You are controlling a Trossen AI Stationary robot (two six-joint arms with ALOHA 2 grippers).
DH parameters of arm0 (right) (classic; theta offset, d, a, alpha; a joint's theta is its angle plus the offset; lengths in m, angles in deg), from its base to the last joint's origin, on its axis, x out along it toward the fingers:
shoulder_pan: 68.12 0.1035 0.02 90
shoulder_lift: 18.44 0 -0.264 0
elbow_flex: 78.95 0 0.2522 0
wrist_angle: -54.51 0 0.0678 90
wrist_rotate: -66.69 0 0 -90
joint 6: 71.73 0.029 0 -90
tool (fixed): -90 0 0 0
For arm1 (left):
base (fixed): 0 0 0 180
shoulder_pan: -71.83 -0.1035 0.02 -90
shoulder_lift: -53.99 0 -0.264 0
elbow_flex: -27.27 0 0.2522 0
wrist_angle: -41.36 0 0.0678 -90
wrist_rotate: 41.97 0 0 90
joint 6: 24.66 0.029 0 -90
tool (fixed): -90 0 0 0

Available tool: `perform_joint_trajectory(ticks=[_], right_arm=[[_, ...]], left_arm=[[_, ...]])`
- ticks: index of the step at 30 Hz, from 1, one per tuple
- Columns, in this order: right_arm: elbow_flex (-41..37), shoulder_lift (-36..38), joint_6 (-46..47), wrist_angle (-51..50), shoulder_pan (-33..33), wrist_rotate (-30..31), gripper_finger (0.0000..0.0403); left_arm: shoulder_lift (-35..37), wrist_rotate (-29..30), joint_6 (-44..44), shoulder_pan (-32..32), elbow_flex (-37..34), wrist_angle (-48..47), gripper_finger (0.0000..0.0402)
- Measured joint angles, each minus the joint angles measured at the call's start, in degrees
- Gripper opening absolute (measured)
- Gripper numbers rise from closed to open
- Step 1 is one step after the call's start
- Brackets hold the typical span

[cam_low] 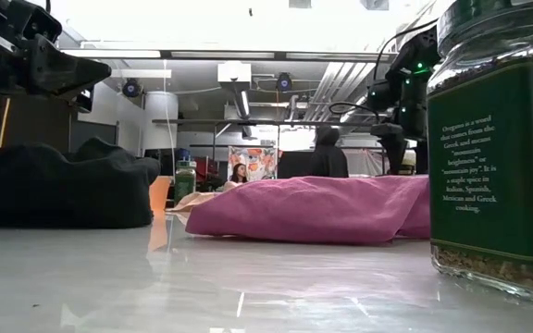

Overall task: Sort spices by type
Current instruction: Put the top yellow seasoning bottle into the blue bin, then put the right yellow seasoning bottle into the blue bin

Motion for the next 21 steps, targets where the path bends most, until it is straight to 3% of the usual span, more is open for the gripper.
perform_joint_trajectory(ticks=[7, 15, 18, 21], right_arm=[[0.0, 2.1, -2.0, -3.9, 0.0, 0.3, 0.0355], [0.0, 9.9, -5.0, -11.2, 0.0, 3.2, 0.0357], [0.0, 14.0, -4.6, -13.5, 0.0, 0.4, 0.0357], [0.0, 18.5, -4.4, -14.4, 0.6, -7.2, 0.0357]], left_arm=[[0.0, 0.0, 0.0, 0.0, 0.0, 0.0, 0.0001], [0.0, 0.0, 0.0, 0.0, 0.0, 0.0, 0.0001], [0.0, 0.0, 0.0, 0.0, 0.0, 0.0, 0.0001], [0.0, 0.0, 0.0, 0.0, 0.0, 0.0, 0.0001]])
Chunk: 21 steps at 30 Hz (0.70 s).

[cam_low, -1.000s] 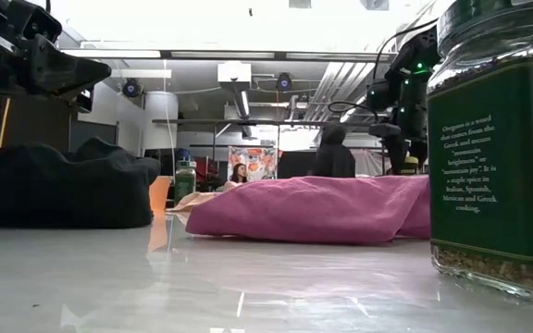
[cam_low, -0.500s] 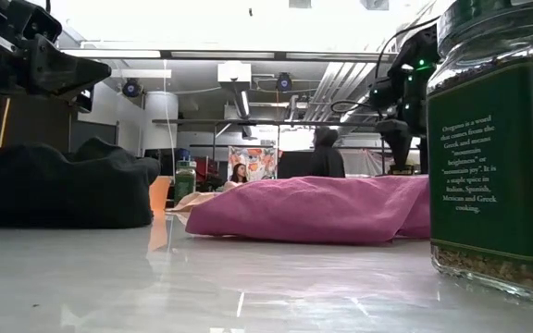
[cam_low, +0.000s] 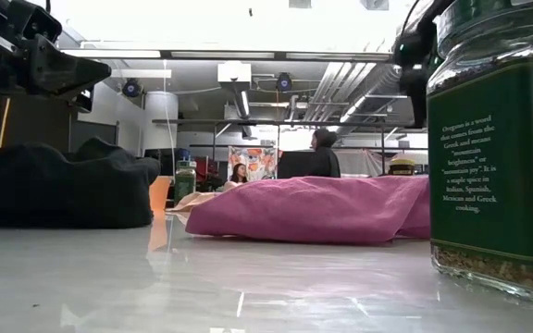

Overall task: Sort spices by type
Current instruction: Put the right yellow seasoning bottle into the blue bin

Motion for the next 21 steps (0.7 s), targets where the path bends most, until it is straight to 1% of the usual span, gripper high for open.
perform_joint_trajectory(ticks=[2, 4, 6, 7, 8, 9, 12, 14, 19, 21], right_arm=[[0.0, 2.9, -0.1, 0.3, 0.9, -8.5, 0.0357], [0.0, 5.5, -0.1, 1.6, 2.8, -19.4, 0.0357], [0.0, 7.9, 1.0, 3.8, 6.1, -29.6, 0.0357], [0.0, 9.0, 2.4, 5.4, 8.3, -33.1, 0.0357], [0.0, 9.9, 4.4, 6.9, 11.1, -35.4, 0.0357], [0.0, 10.7, 6.4, 8.5, 14.3, -36.4, 0.0357], [0.0, 12.4, 12.9, 12.3, 25.9, -35.9, 0.0357], [0.0, 12.6, 18.8, 14.7, 34.8, -32.6, 0.0357], [0.0, 11.8, 34.2, 20.1, 57.7, -18.5, 0.0357], [0.0, 10.5, 41.1, 22.3, 65.3, -11.8, 0.0357]], left_arm=[[0.0, 0.0, 0.0, 0.0, 0.0, 0.0, 0.0001], [0.0, 0.0, 0.0, 0.0, 0.0, 0.0, 0.0001], [0.0, 0.0, 0.0, 0.0, 0.0, 0.0, 0.0001], [0.0, 0.0, 0.0, 0.0, 0.0, 0.0, 0.0001], [0.0, 0.0, 0.0, 0.0, 0.0, 0.0, 0.0001], [0.0, 0.0, 0.0, 0.0, 0.0, 0.0, 0.0001], [0.0, 0.0, 0.0, 0.0, 0.0, 0.0, 0.0001], [0.0, 0.0, 0.0, 0.0, 0.0, 0.0, 0.0001], [0.0, 0.0, 0.0, 0.0, 0.0, 0.0, 0.0001], [0.0, 0.0, 0.0, 0.0, 0.0, 0.0, 0.0001]])
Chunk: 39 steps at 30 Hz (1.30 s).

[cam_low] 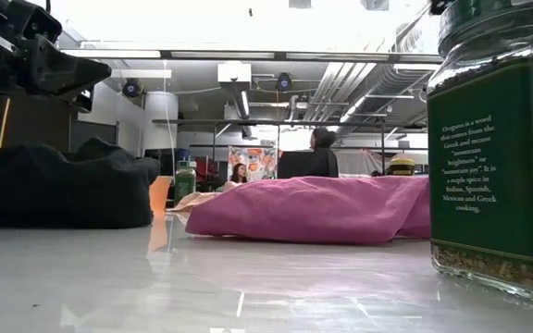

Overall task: Sort spices by type
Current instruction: Put the right yellow seasoning bottle into the blue bin

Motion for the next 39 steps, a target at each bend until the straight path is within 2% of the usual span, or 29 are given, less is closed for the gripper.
perform_joint_trajectory(ticks=[3, 5, 10, 16, 19, 25, 30, 34, 39], right_arm=[[0.0, -3.1, 9.4, 4.1, 9.4, 8.6, 0.0357], [0.0, -6.1, 14.5, 6.8, 14.0, 12.0, 0.0357], [0.0, -14.3, 22.1, 13.5, 22.1, 11.9, 0.0357], [1.5, -22.9, 24.4, 19.8, 27.1, 11.3, 0.0357], [6.4, -27.0, 20.3, 16.2, 28.0, 11.6, 0.0357], [21.8, -36.5, 9.6, -4.2, 29.3, 17.4, 0.0357], [32.9, -44.6, 1.0, -15.4, 31.5, 21.2, 0.0357], [36.6, -49.0, -1.4, -18.5, 32.8, 24.0, 0.0357], [37.0, -51.1, 0.2, -18.0, 32.7, 24.4, 0.0357]], left_arm=[[0.0, 0.0, 0.0, 0.0, 0.0, 0.0, 0.0001], [0.0, 0.0, 0.0, 0.0, 0.0, 0.0, 0.0001], [0.0, 0.0, 0.0, 0.0, 0.0, 0.0, 0.0001], [0.0, 0.0, 0.0, 0.0, 0.0, 0.0, 0.0001], [0.0, 0.0, 0.0, 0.0, 0.0, 0.0, 0.0001], [0.0, 0.0, 0.0, 0.0, 0.0, 0.0, 0.0001], [0.0, 0.0, 0.0, 0.0, 0.0, 0.0, 0.0001], [0.0, 0.0, 0.0, 0.0, 0.0, 0.0, 0.0001], [0.0, 0.0, 0.0, 0.0, 0.0, 0.0, 0.0001]])
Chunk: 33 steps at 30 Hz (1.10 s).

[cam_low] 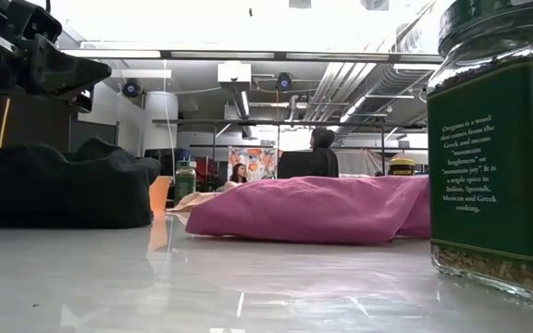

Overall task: Sort spices by type
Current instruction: Put the right yellow seasoning bottle into the blue bin

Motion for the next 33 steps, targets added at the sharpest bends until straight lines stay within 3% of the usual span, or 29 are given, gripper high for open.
perform_joint_trajectory(ticks=[18, 22, 26, 33], right_arm=[[0.0, -6.4, 4.2, 1.7, 0.0, 0.8, 0.0352], [0.0, -7.5, 5.1, 1.4, 0.0, 0.6, 0.0304], [0.4, -7.5, 6.1, 1.0, 0.0, -0.2, 0.0206], [10.4, -6.2, 4.6, -7.0, 0.0, -5.1, 0.0205]], left_arm=[[0.0, 0.0, 0.0, 0.0, 0.0, 0.0, 0.0001], [0.0, 0.0, 0.0, 0.0, 0.0, 0.0, 0.0001], [0.0, 0.0, 0.0, 0.0, 0.0, 0.0, 0.0001], [0.0, 0.0, 0.0, 0.0, 0.0, 0.0, 0.0001]])
